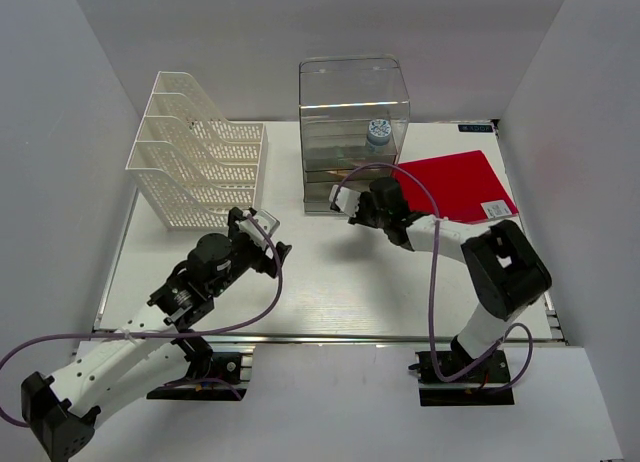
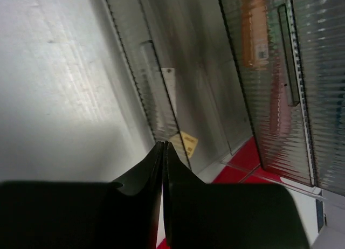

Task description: Organize the desk

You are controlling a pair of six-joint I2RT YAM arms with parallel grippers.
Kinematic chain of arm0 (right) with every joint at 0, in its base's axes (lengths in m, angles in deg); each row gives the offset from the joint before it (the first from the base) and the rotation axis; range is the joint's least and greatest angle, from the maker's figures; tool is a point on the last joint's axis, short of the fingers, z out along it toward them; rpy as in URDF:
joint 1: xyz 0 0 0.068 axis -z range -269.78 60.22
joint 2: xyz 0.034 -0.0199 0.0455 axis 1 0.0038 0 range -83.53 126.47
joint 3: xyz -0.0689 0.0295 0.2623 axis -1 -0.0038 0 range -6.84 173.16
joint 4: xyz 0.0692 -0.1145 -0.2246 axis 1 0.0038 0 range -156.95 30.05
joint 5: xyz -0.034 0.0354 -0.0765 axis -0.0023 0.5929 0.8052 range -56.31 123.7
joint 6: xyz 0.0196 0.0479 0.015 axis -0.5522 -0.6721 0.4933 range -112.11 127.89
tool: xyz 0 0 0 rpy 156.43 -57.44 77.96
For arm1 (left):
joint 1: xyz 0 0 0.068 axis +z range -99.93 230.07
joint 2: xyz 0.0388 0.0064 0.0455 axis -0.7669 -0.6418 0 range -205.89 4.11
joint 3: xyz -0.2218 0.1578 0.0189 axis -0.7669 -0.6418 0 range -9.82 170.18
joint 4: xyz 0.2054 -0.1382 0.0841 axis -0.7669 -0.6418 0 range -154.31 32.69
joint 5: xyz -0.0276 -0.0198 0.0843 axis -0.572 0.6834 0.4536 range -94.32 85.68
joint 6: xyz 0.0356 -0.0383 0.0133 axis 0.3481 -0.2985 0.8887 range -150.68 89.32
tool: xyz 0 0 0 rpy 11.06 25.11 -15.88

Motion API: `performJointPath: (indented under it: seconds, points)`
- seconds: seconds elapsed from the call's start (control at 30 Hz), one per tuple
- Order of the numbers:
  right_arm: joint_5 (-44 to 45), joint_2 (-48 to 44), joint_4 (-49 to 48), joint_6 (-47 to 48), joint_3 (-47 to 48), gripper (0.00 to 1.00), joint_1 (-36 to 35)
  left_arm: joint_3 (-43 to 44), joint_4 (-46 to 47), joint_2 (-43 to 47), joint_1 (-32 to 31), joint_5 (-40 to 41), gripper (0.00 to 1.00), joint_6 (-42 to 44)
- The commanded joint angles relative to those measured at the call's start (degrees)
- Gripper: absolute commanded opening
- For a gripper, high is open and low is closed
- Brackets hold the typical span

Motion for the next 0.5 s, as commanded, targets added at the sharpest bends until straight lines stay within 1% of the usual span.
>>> performJointPath:
  seconds: [0.0,0.17,0.33,0.43,0.47]
  points:
    - [5.7,3.3,-2.9,1.7,3.6,0.05,-0.1,1.5,0.3,0.9,0.1,2.0,0.98,-0.6]
    - [6.4,6.2,-1.6,1.0,6.4,0.03,-0.3,1.2,0.5,2.5,0.1,2.7,0.98,-0.6]
    - [4.8,4.2,-0.6,-0.2,6.6,0.01,-0.2,1.2,0.5,2.6,0.1,2.5,0.98,-0.7]
    - [3.4,4.4,1.6,-0.2,7.9,0.01,-0.1,1.2,0.5,2.8,0.1,2.3,0.98,-0.7]
    - [3.0,4.8,4.0,0.0,8.4,0.00,0.0,1.2,0.6,2.8,0.1,2.3,0.98,-0.7]
